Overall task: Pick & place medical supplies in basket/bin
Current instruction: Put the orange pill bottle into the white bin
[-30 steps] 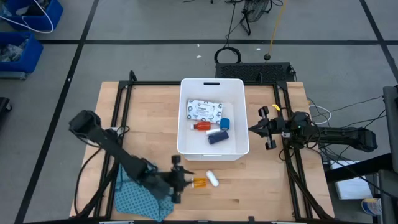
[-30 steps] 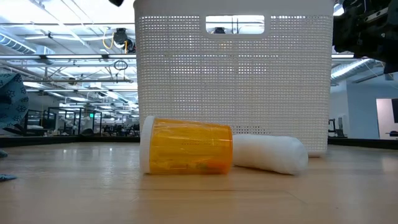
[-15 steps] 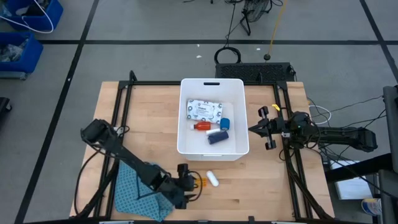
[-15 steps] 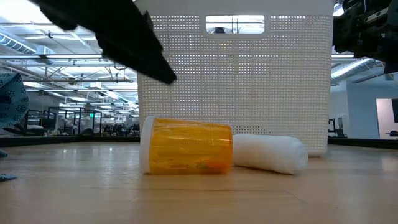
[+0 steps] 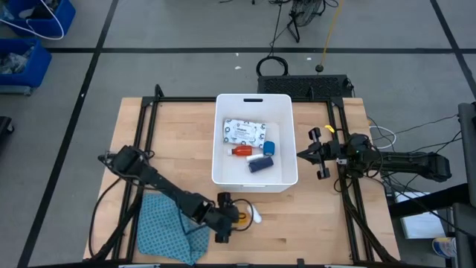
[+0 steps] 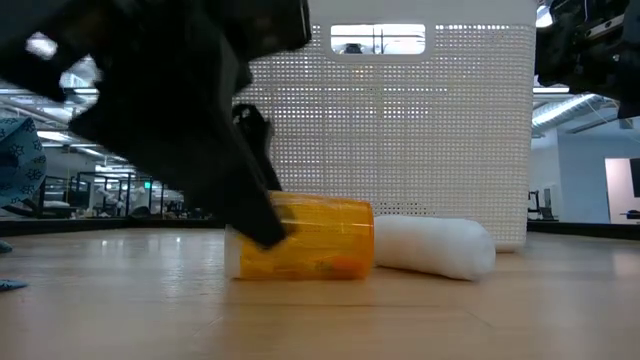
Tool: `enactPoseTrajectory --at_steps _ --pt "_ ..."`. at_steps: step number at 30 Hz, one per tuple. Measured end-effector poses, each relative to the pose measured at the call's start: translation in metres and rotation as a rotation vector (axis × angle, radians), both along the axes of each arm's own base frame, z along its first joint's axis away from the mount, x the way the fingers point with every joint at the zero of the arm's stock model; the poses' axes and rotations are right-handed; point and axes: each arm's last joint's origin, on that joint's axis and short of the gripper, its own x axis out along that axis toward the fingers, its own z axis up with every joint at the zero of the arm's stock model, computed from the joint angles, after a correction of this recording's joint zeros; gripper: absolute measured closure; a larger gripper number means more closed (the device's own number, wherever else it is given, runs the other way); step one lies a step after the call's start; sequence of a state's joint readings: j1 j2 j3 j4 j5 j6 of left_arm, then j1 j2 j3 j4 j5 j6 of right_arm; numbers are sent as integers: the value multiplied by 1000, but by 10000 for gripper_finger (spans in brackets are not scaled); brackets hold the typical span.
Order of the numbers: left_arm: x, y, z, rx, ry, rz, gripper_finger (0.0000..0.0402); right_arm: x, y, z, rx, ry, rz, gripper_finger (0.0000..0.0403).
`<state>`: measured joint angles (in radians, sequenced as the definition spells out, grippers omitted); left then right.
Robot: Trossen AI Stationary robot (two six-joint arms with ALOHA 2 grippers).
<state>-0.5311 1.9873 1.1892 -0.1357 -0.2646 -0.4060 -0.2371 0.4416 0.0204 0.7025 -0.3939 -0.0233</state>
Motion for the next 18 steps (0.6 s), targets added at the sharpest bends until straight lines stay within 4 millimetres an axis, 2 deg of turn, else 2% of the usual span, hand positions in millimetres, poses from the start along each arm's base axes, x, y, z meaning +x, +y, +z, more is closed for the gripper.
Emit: enactPoseTrajectory --at_steps 4,10,13,18 --pt "4 2 -9 -18 17 -12 78 0 0 0 -4 3 -1 403" --pt "7 5 -9 -75 39 -39 84 0 0 0 -5 2 -1 403" --pt "6 5 -9 -80 43 -51 112 0 0 0 -5 3 -1 403" --pt "7 5 -9 -102 56 -64 195 0 0 0 0 4 0 403"
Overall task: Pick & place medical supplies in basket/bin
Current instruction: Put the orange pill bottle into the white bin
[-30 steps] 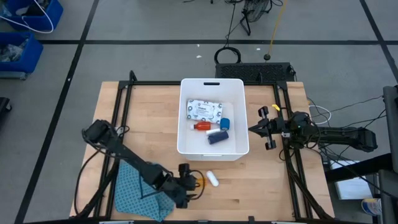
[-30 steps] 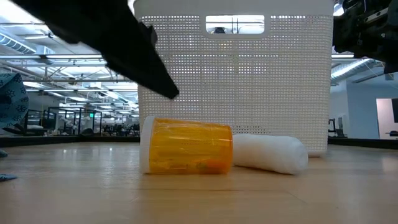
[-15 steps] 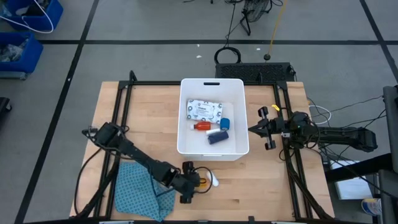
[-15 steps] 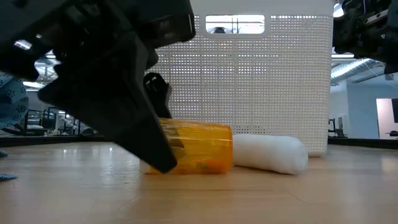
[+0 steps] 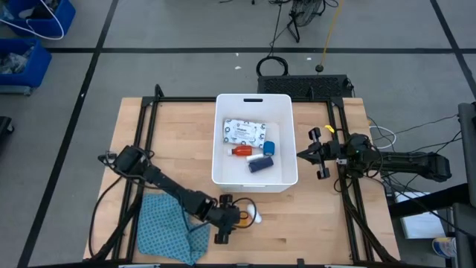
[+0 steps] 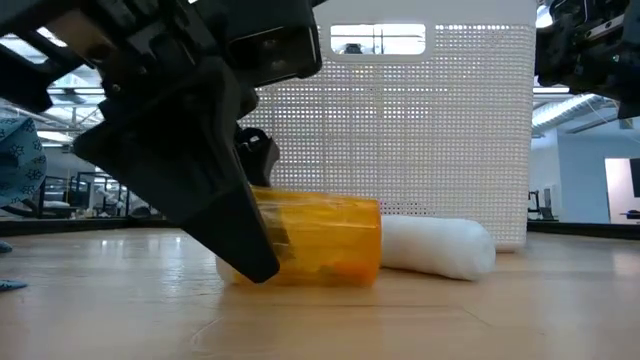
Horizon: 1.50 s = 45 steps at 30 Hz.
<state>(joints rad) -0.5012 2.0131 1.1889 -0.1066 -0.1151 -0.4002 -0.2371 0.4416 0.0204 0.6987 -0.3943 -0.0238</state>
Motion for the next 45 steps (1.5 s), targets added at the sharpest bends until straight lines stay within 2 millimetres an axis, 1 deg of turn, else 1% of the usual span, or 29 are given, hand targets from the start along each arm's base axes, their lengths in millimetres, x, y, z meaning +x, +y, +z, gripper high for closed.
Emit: enactPoseTrajectory --at_steps 3,6,8,10,12,14,17,20,24,28,32,37,42,45 --pt "-1 0 4 -9 1 -27 200 0 0 0 -1 -1 0 403" --pt "-2 1 14 -24 -18 -50 200 0 0 0 -7 -2 -2 403" --pt "-3 2 25 -17 -45 -71 200 0 0 0 -12 -3 -3 403" --pt "-6 3 40 -13 -79 -90 200 0 0 0 -13 -3 -4 403" --pt "-10 6 59 -13 -119 -104 200 0 0 0 -13 -3 -3 403" --pt "-17 8 83 -26 -173 -120 198 0 0 0 -11 -2 -3 403" --pt "-33 13 120 -14 -253 -153 190 0 0 0 -3 -1 -1 403" --pt "-54 22 156 40 -342 -174 193 0 0 0 0 0 0 403" --pt "-84 44 199 151 -460 -150 198 0 0 0 0 0 1 403" --pt "-112 69 230 266 -537 -91 198 0 0 0 -1 0 1 403" --pt "-135 94 250 381 -583 -47 189 0 0 0 -4 -1 0 403" --pt "-157 129 269 466 -622 21 199 0 0 0 -3 -1 0 403" --pt "-182 161 278 523 -610 85 199 0 0 0 2 0 1 403" --pt "-196 176 276 500 -645 81 193 0 0 0 9 2 5 403"
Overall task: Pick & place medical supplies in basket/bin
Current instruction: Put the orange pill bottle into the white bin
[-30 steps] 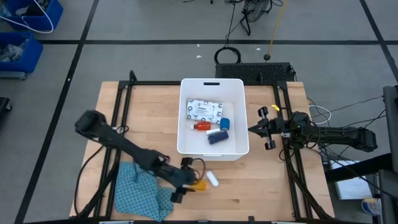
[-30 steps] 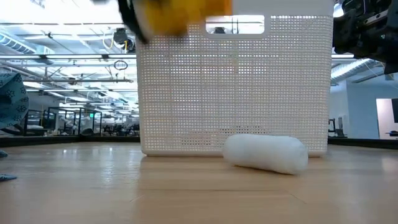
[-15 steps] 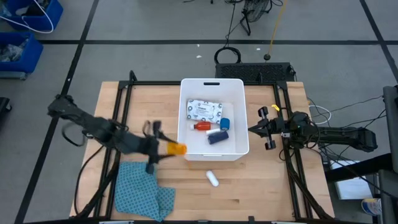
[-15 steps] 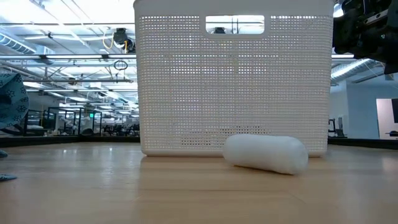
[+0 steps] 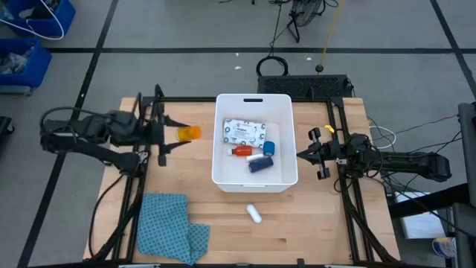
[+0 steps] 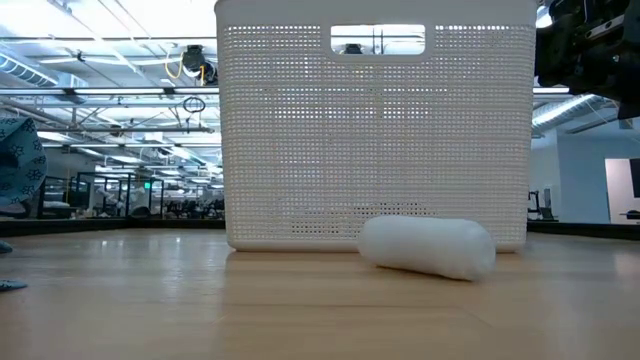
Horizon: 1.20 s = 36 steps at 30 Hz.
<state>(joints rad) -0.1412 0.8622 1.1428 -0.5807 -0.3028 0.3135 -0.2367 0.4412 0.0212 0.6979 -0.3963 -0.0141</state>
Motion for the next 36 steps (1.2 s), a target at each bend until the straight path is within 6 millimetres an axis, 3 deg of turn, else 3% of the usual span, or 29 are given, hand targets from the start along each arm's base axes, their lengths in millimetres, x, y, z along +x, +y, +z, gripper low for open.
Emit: enactPoseTrajectory --at_steps 4,9,14,21,29,36 --pt "-8 15 -20 -39 -31 -29 191 0 0 -1 12 15 3 403" --pt "-3 30 -60 -103 -89 -56 199 0 0 -2 -8 19 -3 403" --pt "2 35 -97 -118 -192 -161 187 0 0 -2 -24 14 -7 403" --pt "-1 41 -138 -157 -249 -124 199 0 0 -2 -20 16 -7 403" --pt "-3 45 -161 -190 -347 -139 186 1 0 -2 -17 22 -7 403" --pt "-4 53 -147 -188 -462 -87 199 1 0 -4 -12 40 -8 403"
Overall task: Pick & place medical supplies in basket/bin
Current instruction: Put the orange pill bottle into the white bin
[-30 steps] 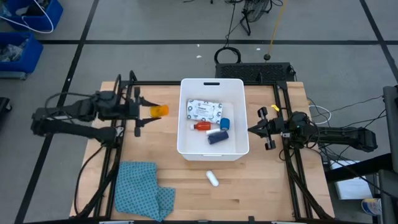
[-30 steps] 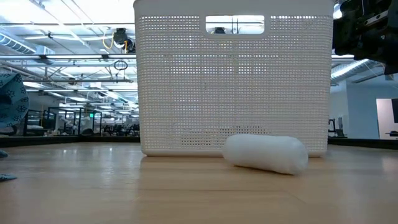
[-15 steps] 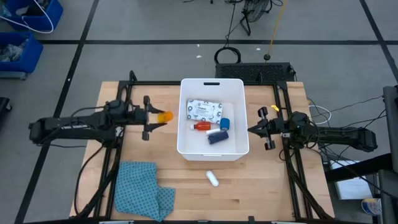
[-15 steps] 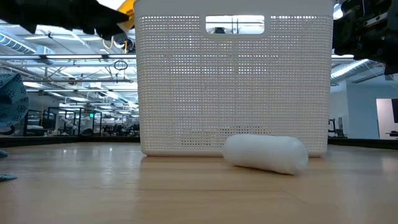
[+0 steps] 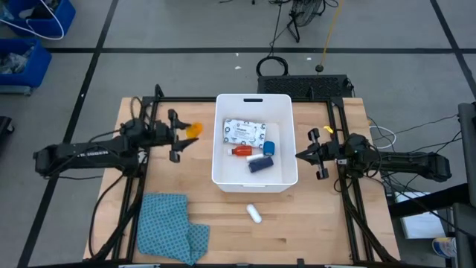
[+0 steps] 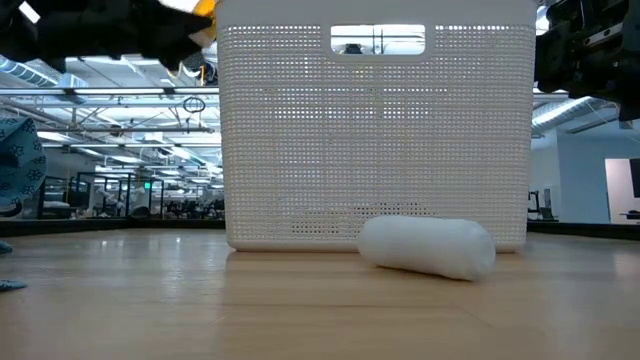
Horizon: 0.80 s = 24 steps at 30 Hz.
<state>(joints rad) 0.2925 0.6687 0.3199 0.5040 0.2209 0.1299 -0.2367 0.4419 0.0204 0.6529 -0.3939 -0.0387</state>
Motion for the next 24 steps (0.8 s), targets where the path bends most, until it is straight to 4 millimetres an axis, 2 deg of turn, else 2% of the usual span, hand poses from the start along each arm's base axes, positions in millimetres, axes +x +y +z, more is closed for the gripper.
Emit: enactPoseTrajectory --at_steps 6,11,16,19,24 --pt "2 6 35 23 -113 32 197 0 0 0 -4 -2 -4 403" --pt "22 12 73 39 -99 -15 193 -1 0 3 -21 -31 -7 403" --pt "64 25 104 34 6 -69 200 -1 0 3 -32 -33 -12 403" --pt "97 35 111 2 119 -109 200 -1 0 3 -41 -35 -15 403" --pt "152 50 94 -84 326 -211 191 -1 0 3 -49 -38 -16 403"
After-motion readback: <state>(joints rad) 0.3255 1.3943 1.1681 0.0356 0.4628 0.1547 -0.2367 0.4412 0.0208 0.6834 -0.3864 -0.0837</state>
